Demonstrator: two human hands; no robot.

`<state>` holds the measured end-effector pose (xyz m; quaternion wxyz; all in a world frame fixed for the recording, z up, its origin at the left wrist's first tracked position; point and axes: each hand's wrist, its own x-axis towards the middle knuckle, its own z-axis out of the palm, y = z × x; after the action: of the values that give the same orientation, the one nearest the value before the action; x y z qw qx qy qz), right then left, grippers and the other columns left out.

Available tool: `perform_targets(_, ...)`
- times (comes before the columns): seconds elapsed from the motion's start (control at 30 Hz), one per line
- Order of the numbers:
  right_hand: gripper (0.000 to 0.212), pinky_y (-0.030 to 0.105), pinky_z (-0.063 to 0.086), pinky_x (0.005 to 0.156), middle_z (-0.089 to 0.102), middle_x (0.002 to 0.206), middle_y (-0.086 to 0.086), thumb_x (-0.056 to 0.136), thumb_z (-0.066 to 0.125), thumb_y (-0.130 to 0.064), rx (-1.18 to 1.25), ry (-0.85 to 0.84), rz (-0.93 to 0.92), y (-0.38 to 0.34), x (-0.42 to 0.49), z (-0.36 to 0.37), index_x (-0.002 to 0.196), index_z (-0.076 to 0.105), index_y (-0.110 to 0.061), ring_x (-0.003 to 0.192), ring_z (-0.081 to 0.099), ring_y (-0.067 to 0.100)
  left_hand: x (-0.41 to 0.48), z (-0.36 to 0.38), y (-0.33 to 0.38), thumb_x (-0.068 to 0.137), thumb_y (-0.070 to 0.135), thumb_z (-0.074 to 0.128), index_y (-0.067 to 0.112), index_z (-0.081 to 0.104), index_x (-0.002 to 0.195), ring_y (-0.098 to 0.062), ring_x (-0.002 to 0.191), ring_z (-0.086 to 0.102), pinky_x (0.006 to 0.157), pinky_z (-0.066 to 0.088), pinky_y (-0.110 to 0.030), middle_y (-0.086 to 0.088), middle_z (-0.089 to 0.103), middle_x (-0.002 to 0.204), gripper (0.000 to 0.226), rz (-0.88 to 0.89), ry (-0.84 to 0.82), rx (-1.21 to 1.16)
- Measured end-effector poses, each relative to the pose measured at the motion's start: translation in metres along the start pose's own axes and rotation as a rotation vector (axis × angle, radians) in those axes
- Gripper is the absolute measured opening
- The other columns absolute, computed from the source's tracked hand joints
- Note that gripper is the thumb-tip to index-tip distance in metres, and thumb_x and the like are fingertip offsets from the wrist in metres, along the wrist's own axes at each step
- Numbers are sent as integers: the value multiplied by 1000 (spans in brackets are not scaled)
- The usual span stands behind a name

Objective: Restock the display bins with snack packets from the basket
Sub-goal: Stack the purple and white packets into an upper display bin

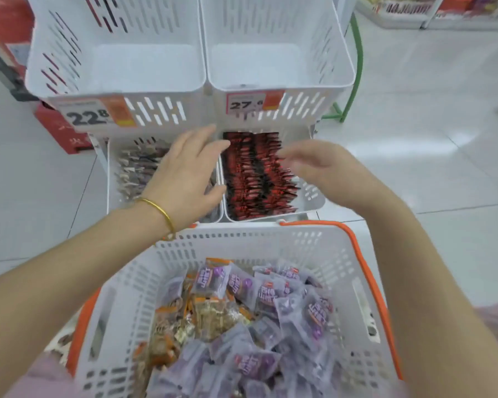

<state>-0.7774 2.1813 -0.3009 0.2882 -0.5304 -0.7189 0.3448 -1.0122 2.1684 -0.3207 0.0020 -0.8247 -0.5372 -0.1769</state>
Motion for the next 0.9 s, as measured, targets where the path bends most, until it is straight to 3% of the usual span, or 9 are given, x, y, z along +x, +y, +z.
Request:
perform_targets(0.07,25,11,43,68,64,113,7,93,53,-5,-146,-83,198,43,-36,25,113,65,-13,95,57,16,-30,9,13,79,18,68,2,46,135,-40,133,28,111,22,-46,-22,33,145,62,12,-88,1)
perform_targets(0.17,30,25,42,85,61,122,8,90,53,-4,-324,-199,450,101,-72,66,117,63,-11,109,56,24,-61,20,29,81,18,68,6,42,138,-37,137,21,112,19,-46,-18,27,149,64,3,-211,-10)
perform_targets(0.27,41,29,43,92,57,128,7,83,62,-5,-385,-371,507,135,-95,100,123,58,-12,114,54,24,-80,28,45,85,22,64,10,37,141,-33,140,16,113,19,-45,-14,21,153,63,-12,-271,-14)
perform_targets(0.33,58,31,51,86,54,130,4,77,65,-3,-456,-487,522,149,-105,114,131,51,-19,107,57,23,-89,32,52,87,25,61,12,34,142,-30,141,12,113,20,-45,-11,15,155,63,-18,-311,-7)
perform_targets(0.4,68,34,54,81,51,131,4,74,65,-2,-573,-599,517,158,-112,119,135,45,-25,101,54,19,-94,35,58,89,27,59,14,31,144,-27,141,9,114,18,-43,-9,11,156,63,-5,-343,6)
perform_targets(0.47,69,35,52,84,50,130,4,73,68,-5,-693,-636,458,166,-119,119,134,44,-24,112,49,21,-96,38,62,90,29,56,15,28,145,-26,142,7,115,16,-41,-7,8,156,63,7,-366,20)
perform_targets(0.53,69,36,48,87,51,127,2,71,74,-17,-804,-616,356,169,-124,117,132,43,-22,121,41,26,-99,41,64,91,29,55,16,27,145,-25,142,5,115,16,-40,-7,7,156,62,7,-382,21)
perform_targets(0.67,73,40,38,95,44,128,0,70,74,-47,-1058,-617,142,165,-126,111,133,43,-27,121,36,26,-104,46,63,93,30,53,16,27,145,-25,142,5,114,17,-40,-6,5,157,60,7,-418,29)
perform_targets(0.9,52,38,38,93,58,110,0,67,77,-37,-1010,-655,38,160,-126,110,108,48,-23,112,44,22,-106,51,63,94,29,51,20,25,146,-22,143,3,113,20,-39,-1,3,157,58,-92,-508,-77)
